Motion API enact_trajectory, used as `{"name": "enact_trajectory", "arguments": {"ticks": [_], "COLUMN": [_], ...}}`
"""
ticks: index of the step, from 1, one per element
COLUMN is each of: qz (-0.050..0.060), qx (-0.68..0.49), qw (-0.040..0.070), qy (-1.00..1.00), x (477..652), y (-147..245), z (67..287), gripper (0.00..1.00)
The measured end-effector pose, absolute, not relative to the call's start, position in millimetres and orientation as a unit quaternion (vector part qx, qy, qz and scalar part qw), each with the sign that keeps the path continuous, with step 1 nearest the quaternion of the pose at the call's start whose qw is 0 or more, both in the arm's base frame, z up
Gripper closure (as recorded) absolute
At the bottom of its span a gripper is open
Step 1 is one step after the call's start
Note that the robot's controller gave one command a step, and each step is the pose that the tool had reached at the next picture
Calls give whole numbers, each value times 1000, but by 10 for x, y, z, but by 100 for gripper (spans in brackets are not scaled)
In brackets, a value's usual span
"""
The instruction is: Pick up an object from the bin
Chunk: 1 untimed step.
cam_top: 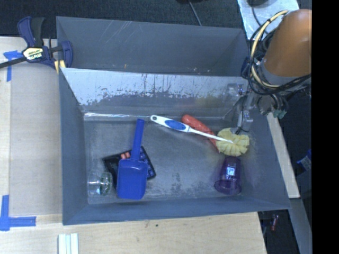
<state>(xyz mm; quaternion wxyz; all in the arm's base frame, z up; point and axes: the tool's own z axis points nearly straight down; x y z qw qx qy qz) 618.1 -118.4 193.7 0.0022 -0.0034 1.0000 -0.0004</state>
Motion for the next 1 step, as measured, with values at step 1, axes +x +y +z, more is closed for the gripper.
{"name": "enact_trajectory", "arguments": {"ticks": [1], "qz": [0], "qx": [-3], "qw": [2], "qy": [1000], "x": [6181], "y": [-1184], "z": [1937], "gripper": [0]}}
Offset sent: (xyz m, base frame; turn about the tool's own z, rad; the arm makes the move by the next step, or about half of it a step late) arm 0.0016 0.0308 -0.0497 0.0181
